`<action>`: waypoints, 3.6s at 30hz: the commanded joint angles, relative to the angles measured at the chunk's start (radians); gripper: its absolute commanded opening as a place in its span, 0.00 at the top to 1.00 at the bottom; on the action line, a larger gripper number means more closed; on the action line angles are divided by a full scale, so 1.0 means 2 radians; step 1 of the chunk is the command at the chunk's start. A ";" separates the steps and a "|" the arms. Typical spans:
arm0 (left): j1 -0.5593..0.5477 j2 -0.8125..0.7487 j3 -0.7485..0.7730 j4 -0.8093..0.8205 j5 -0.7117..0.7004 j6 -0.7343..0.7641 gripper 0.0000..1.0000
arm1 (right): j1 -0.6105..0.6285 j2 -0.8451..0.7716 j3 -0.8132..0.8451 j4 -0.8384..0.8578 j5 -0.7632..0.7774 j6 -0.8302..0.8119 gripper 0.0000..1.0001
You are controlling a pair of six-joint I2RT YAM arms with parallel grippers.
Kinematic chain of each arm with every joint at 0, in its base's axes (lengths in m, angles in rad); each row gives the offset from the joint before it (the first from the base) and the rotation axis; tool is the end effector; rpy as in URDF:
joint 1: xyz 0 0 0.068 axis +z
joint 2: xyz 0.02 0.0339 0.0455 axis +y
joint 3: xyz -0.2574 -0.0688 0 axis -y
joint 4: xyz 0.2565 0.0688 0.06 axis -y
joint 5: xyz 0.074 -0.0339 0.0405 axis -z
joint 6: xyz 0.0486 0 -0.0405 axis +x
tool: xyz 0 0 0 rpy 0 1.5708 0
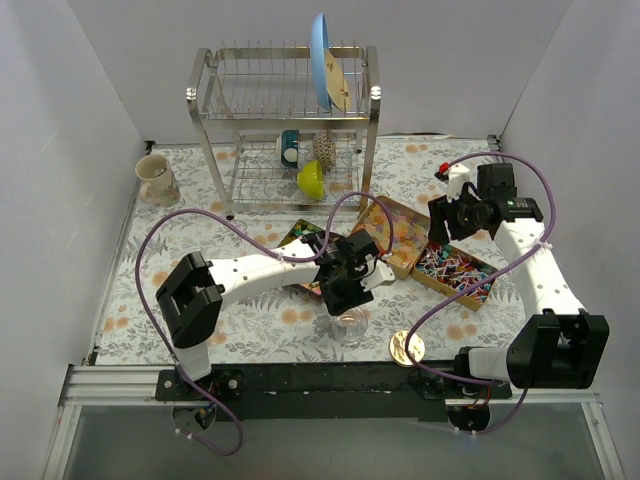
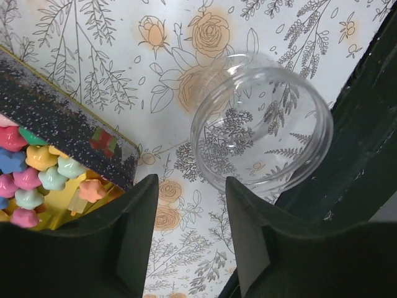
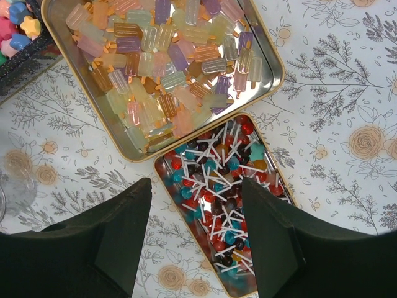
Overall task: Pack the candies
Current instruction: Place the packing bottle at the center of the board, then pick up the spatula from the center of the board.
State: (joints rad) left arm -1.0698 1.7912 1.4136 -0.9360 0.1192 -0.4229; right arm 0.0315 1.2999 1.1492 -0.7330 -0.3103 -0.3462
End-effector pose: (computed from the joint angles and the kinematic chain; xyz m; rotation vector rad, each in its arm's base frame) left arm 0.1716 -0.3255 0.2076 0.9780 2.8444 -0.3958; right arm 0.2894 0.0240 0.2893 -0.5844 2.3398 0.2370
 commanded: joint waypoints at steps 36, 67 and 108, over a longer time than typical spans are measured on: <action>0.492 -0.015 0.046 -0.170 -0.125 0.013 0.45 | -0.006 0.045 0.042 -0.027 -0.122 -0.016 0.32; 0.565 0.059 0.035 -0.116 -0.168 0.007 0.91 | -0.005 0.048 0.031 -0.017 -0.141 -0.006 0.33; 0.698 -0.343 -0.214 0.113 0.448 -0.351 1.00 | 0.432 0.115 0.264 0.044 0.046 0.001 0.02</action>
State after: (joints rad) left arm 0.3244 1.1294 0.9749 -0.8200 0.9428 -0.9749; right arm 0.7948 1.4796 1.5974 -0.7036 -0.3206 -0.3305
